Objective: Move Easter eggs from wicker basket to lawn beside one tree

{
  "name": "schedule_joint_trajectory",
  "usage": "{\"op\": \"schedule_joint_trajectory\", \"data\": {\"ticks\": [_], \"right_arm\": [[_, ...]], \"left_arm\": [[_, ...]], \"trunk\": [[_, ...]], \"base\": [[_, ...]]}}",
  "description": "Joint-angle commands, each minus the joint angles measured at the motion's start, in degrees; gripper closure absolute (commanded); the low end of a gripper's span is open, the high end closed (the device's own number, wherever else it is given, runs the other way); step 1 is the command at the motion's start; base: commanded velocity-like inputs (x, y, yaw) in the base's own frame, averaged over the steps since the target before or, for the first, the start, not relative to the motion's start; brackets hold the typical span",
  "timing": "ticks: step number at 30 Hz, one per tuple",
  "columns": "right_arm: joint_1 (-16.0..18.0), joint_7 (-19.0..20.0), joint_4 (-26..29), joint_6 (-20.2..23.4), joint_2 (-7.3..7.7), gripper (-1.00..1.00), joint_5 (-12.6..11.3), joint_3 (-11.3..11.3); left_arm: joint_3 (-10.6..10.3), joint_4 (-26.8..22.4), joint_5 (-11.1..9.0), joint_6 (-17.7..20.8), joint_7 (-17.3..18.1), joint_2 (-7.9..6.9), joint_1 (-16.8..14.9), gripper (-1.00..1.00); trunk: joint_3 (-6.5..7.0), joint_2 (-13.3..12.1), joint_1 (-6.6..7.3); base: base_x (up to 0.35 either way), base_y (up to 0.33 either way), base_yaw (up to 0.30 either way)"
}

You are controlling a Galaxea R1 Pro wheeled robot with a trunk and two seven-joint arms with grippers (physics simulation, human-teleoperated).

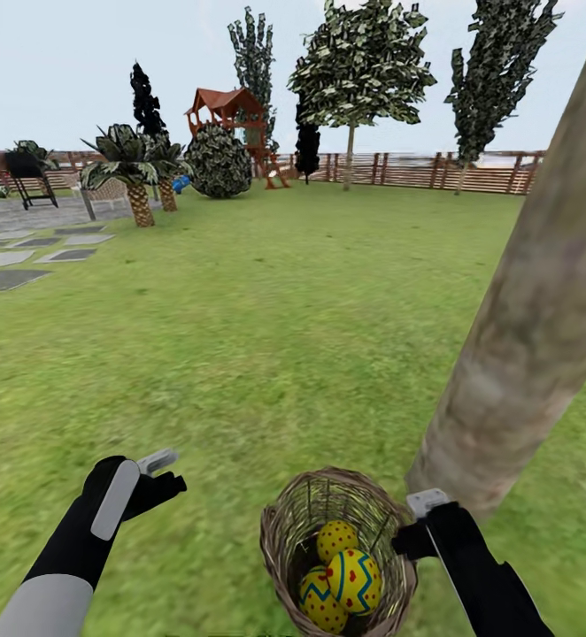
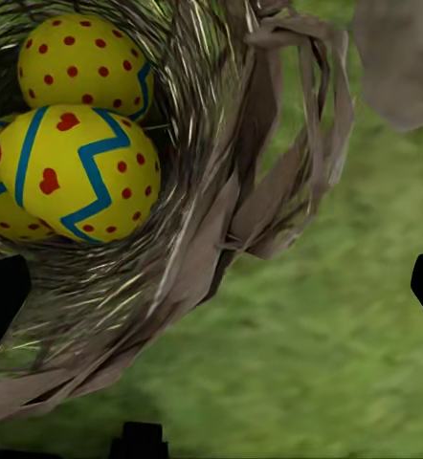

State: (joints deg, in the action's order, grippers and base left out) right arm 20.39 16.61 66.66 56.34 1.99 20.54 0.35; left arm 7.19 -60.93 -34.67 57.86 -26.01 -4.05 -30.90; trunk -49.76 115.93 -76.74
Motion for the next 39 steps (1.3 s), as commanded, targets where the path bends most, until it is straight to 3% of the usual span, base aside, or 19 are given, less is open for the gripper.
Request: {"op": "schedule_joint_trajectory", "data": {"ticks": [1,19,23,28,31,34,37,39], "right_arm": [[0.01,0.79,0.11,0.18,0.03,-1.0,0.63,0.51],[0.0,0.88,-0.28,0.04,-0.02,-1.0,0.64,1.66],[0.0,0.85,-0.05,0.14,-0.05,-1.0,0.75,4.94],[0.0,0.81,0.17,0.11,-0.07,-1.0,0.81,7.18],[0.37,0.87,0.17,-0.12,0.21,-1.0,0.85,9.94],[0.63,0.93,0.18,-0.16,0.45,-1.0,0.89,13.88],[1.9,1.05,0.23,-0.28,0.54,-1.0,0.87,20.38],[2.96,1.44,0.14,-0.32,0.55,-1.0,0.84,22.88]], "left_arm": [[0.01,-0.01,-0.59,0.13,-0.53,0.01,-0.04,-1.0],[-0.07,0.05,-0.58,-0.03,-0.53,0.18,-0.04,-1.0],[-0.07,0.08,-0.6,-0.03,-0.53,0.18,-0.04,-1.0],[-0.07,0.1,-0.62,-0.03,-0.53,0.18,-0.04,-1.0],[-0.07,0.11,-0.58,-0.03,-0.53,0.18,-0.04,-1.0],[-0.07,0.11,-0.59,-0.03,-0.52,0.18,-0.04,-1.0],[-0.07,0.11,-0.57,-0.03,-0.5,0.19,-0.04,-1.0],[-0.07,0.11,-0.58,-0.03,-0.52,0.22,-0.04,-1.0]], "trunk": [[-0.12,0.03,0.01],[-1.39,0.03,0.01],[-1.46,0.03,0.01],[-1.47,0.03,0.01],[-1.47,0.03,0.01],[-1.47,0.03,0.01],[-1.47,0.03,0.01],[-1.47,0.03,0.01]], "base": [[0.0,0.0,0.169],[0.0,0.0,0.177],[0.0,0.0,0.043],[0.0,0.0,0.004],[0.0,0.0,0.0],[0.0,0.0,0.0],[0.0,0.0,0.0],[0.0,0.0,0.0]]}}
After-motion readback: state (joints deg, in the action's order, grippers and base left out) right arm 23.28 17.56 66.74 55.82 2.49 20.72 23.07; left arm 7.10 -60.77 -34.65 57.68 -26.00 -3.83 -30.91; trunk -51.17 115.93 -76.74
